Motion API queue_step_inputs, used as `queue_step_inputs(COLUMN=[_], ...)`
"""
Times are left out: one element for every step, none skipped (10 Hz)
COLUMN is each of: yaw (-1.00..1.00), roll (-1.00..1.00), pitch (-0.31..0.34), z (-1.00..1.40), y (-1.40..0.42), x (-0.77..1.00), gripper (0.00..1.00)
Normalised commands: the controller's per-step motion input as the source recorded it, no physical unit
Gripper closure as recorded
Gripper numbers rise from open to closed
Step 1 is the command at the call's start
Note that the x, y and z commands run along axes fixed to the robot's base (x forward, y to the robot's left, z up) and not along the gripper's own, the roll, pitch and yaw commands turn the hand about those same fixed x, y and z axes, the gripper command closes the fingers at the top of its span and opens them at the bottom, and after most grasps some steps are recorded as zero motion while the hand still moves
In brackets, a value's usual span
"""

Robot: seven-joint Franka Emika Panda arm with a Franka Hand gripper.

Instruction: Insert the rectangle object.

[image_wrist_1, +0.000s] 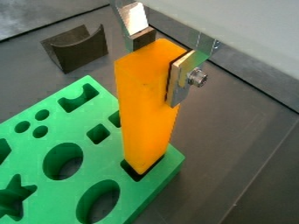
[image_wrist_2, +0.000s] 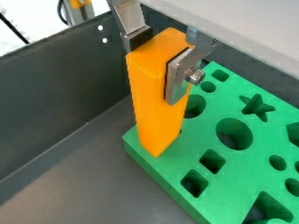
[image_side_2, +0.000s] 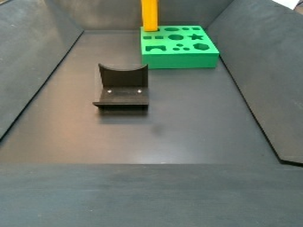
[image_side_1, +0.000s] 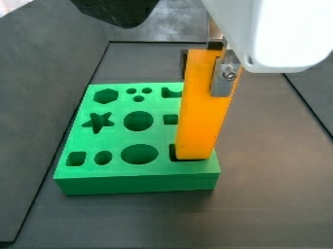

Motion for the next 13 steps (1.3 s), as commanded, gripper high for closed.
queue_step_inputs(yaw=[-0.08,-0.10,-0.09,-0.09,-0.01,0.00,0.00,0.00,0.05,0.02,0.00,0.00,0.00], roll=[-0.05,-0.12,-0.16,-0.15,-0.17,-0.21,-0.06,-0.16,-0.17,-0.20,-0.16,-0.13,-0.14], pitch=[0.021,0.026,0.007,0.000,0.000,-0.014,-0.024,-0.030,-0.007,0.000,0.043,0.043,0.106], z=[-0.28,-0.19,-0.13,-0.07,-0.04,0.00,-0.09,-0.10,-0.17,-0.20,-0.34,-0.37,-0.39], y=[0.00,0.00,-0.03,0.00,0.00,0.00,0.05,0.18,0.11,0.00,-0.13,-0.17,-0.16], x=[-0.03,0.00,0.00,-0.06,-0.11,-0.20,-0.28,-0.29,-0.18,-0.09,0.08,0.12,0.25], gripper=[1.00,1.00,1.00,1.00,1.00,1.00,1.00,1.00,1.00,1.00,1.00,1.00,1.00])
